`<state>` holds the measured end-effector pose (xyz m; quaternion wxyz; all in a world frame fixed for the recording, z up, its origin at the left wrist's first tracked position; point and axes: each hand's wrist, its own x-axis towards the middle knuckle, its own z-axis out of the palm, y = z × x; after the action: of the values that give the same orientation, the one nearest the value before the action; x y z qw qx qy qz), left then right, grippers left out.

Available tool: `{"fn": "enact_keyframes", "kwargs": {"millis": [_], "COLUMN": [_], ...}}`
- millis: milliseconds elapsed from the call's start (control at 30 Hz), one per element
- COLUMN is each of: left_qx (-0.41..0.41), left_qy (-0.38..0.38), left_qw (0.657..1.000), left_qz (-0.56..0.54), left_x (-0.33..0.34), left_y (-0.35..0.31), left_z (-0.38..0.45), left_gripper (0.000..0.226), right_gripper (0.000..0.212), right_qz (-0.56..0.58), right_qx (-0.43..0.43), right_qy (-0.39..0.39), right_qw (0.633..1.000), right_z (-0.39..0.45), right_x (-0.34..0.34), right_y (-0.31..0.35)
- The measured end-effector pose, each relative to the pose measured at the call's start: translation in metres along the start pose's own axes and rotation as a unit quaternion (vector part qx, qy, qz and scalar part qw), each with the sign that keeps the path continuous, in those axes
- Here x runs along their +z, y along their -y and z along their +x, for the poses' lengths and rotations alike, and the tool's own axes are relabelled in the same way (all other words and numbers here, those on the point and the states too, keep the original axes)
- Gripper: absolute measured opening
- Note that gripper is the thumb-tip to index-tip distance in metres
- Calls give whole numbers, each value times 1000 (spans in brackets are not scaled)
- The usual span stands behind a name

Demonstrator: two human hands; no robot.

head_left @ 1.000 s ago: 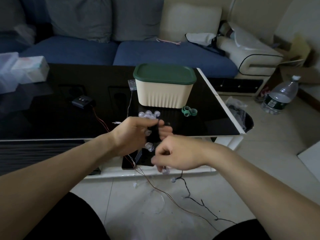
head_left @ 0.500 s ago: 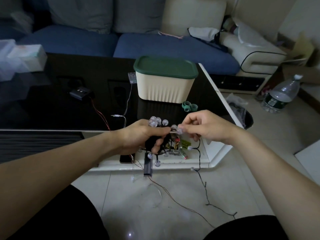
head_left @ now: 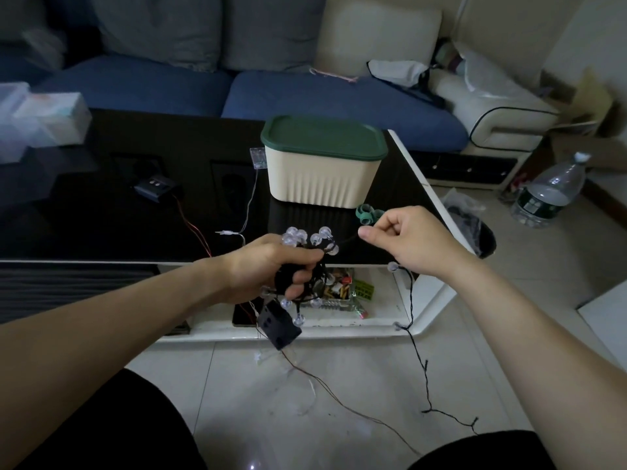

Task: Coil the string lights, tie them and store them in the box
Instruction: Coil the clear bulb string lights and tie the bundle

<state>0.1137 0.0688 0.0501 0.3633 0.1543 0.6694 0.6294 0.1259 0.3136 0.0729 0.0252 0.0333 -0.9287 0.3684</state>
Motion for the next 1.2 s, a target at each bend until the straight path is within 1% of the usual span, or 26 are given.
{"fn": "enact_keyframes", "kwargs": {"millis": [100,200,300,367,433,533,633,667,733,833,900,933,1000,1067,1100,1167,1200], "left_qx": [-6,-13,11,22,23,19,24,22,19,30,33,29,18,24,34,43,46], "left_qy": [31,23,-53,-110,-141,-187,-233,-247,-267,-254,-223,-206,-172,-146,-133,-122,-119], "left_qw": [999,1000,997,991,986,970,947,942,934,933,944,953,971,984,987,991,992], "left_qz": [30,10,-46,-73,-83,-152,-219,-225,-238,-255,-240,-220,-163,-103,-79,-42,-25], "left_x": [2,6,8,4,-2,-9,-12,-11,-5,5,9,9,9,12,13,16,18], "left_y": [-3,-7,-7,-6,-5,-7,-9,-8,-9,-12,-13,-12,-8,-7,-5,-4,-3], "left_z": [-3,-5,-2,2,4,4,5,6,7,8,7,5,3,-1,-1,-1,1], "left_gripper": [37,36,29,27,27,29,27,27,26,21,12,11,29,38,36,24,28], "right_gripper": [29,29,27,26,22,11,17,19,22,22,23,24,25,25,25,23,22], "right_qz": [1,11,27,57,60,32,-25,-43,-75,-96,-96,-98,-99,-91,-91,-102,-112], "right_qx": [5,3,5,3,0,19,42,46,40,5,-14,-27,-50,-56,-55,-53,-55], "right_qy": [-30,-50,-67,-55,-2,130,245,268,290,280,264,256,242,232,231,231,224], "right_qw": [1000,999,997,997,998,991,968,961,953,955,960,961,964,967,967,966,966], "right_z": [2,2,1,-2,-6,-12,-18,-20,-25,-32,-33,-34,-35,-35,-35,-36,-36], "right_x": [2,3,4,4,1,0,11,18,34,52,59,60,60,57,55,53,51], "right_y": [-2,-1,1,5,10,14,16,19,26,42,49,52,58,62,64,65,65]}}
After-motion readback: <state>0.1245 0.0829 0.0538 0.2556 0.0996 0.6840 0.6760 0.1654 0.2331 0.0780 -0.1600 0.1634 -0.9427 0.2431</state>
